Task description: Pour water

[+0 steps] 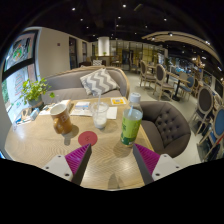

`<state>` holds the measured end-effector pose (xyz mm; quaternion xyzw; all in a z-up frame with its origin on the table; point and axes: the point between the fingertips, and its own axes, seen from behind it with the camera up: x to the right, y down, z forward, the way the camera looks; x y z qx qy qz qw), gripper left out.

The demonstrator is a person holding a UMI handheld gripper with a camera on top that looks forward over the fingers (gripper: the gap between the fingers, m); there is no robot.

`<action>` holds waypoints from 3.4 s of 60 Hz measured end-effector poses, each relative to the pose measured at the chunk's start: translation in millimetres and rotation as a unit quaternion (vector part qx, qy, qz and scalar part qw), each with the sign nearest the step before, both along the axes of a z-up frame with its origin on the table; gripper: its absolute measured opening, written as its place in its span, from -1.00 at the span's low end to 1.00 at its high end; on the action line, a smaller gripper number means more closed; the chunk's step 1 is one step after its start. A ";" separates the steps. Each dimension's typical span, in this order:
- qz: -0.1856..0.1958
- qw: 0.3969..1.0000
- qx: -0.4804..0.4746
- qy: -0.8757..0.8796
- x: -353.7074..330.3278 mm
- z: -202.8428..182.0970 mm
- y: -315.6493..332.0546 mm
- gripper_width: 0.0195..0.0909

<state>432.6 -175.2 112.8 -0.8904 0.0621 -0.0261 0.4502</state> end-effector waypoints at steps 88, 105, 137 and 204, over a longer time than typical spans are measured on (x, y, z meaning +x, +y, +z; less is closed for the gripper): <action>0.074 0.826 0.036 -0.558 21.3 139.8 182.5 -0.40; 0.163 0.612 -0.048 -0.772 -59.8 142.6 226.6 -0.41; 0.212 0.542 -0.087 -0.808 -100.5 112.3 249.0 -0.40; 0.055 0.998 0.031 -0.001 -104.1 -47.8 173.3 -0.39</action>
